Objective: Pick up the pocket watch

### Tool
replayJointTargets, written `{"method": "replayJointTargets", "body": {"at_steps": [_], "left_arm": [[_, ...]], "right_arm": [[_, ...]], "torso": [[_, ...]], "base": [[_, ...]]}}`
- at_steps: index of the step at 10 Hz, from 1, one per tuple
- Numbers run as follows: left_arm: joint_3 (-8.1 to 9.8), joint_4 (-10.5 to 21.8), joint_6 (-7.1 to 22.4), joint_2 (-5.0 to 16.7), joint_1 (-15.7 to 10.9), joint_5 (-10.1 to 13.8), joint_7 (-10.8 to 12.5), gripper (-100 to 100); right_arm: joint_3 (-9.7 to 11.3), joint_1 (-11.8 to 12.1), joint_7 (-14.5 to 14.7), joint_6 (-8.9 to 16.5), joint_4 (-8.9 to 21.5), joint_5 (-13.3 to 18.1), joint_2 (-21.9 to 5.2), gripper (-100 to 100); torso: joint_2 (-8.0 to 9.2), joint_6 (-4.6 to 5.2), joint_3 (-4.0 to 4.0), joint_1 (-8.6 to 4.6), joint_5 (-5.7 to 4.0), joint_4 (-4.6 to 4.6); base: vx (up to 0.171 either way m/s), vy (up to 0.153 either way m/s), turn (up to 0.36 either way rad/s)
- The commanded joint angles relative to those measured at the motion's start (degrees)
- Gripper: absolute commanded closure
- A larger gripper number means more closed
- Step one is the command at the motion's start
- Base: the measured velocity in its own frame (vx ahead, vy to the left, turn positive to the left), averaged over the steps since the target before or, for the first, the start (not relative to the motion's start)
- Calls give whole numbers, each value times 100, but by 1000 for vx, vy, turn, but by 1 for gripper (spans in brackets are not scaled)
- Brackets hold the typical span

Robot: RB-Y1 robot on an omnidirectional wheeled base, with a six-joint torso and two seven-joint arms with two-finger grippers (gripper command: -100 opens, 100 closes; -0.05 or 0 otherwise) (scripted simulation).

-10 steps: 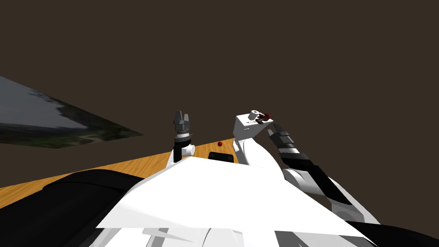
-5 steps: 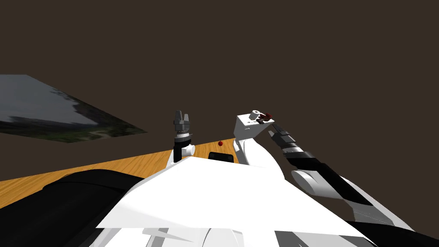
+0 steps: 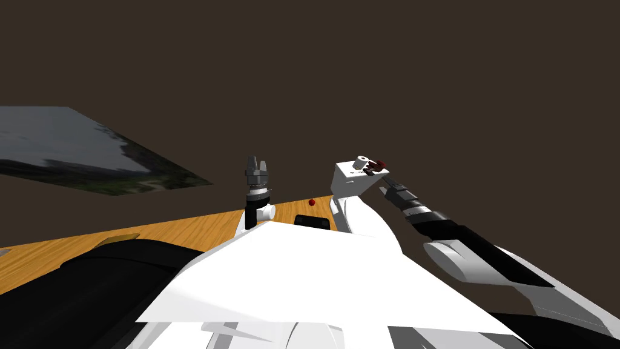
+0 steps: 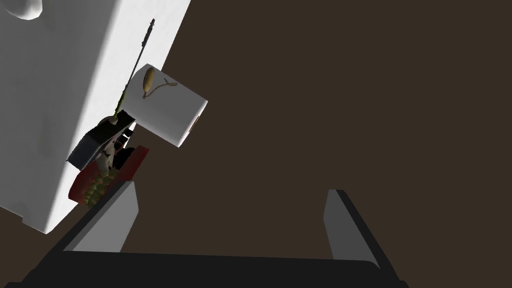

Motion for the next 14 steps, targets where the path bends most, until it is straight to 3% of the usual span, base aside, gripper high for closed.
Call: {"method": "replayJointTargets", "body": {"at_steps": [1,2,3,5,6,7,8,10,11,13,14], "left_arm": [[0,0,0,0,0,0,0,0],[0,0,0,0,1,0,0,0],[0,0,0,0,1,0,0,0],[0,0,0,0,1,0,0,0],[0,0,0,0,1,0,0,0],[0,0,0,0,0,0,0,0],[0,0,0,0,1,0,0,0],[1,0,0,0,1,0,0,0],[0,0,0,0,1,0,0,0],[1,0,0,0,1,0,0,0],[1,0,0,0,1,0,0,0]], "right_arm": [[-59,34,-14,122,50,-133,-286,-100],[-59,34,-14,122,50,-133,-388,-100],[-197,168,-31,357,100,-406,-596,-100],[-197,168,-31,357,100,-406,-847,-100],[-331,299,-48,592,160,-681,-1072,-100],[-331,299,-48,592,160,-681,-1267,-100],[-461,428,-65,821,229,-940,-1453,-100],[-461,428,-65,828,229,-957,-1792,-100],[-585,554,-83,1061,307,-1231,-1983,-100],[-585,554,-83,1061,307,-1232,-2274,-100],[-703,676,-101,1292,393,-1500,-2453,-100]], "torso": [[0,0,0,0,0,0],[-1,2,-1,-1,-1,0],[-3,3,-2,1,-1,0],[-4,2,-2,-3,-1,-1],[-4,3,-2,0,-1,-1],[-5,0,-3,-2,-1,-1],[-7,1,-4,-3,-2,-1],[-9,2,-5,-5,-2,-2],[-9,3,-5,0,-1,-2],[-12,3,-7,-4,-2,-2],[-11,3,-6,0,-2,-2]], "base": [[-14,-13,49],[-5,-6,-15],[-8,-13,79],[-8,-13,32],[-5,-14,82],[-2,-19,58],[0,-24,89],[1,-17,23],[5,-18,106],[7,-17,20],[14,-19,105]]}}
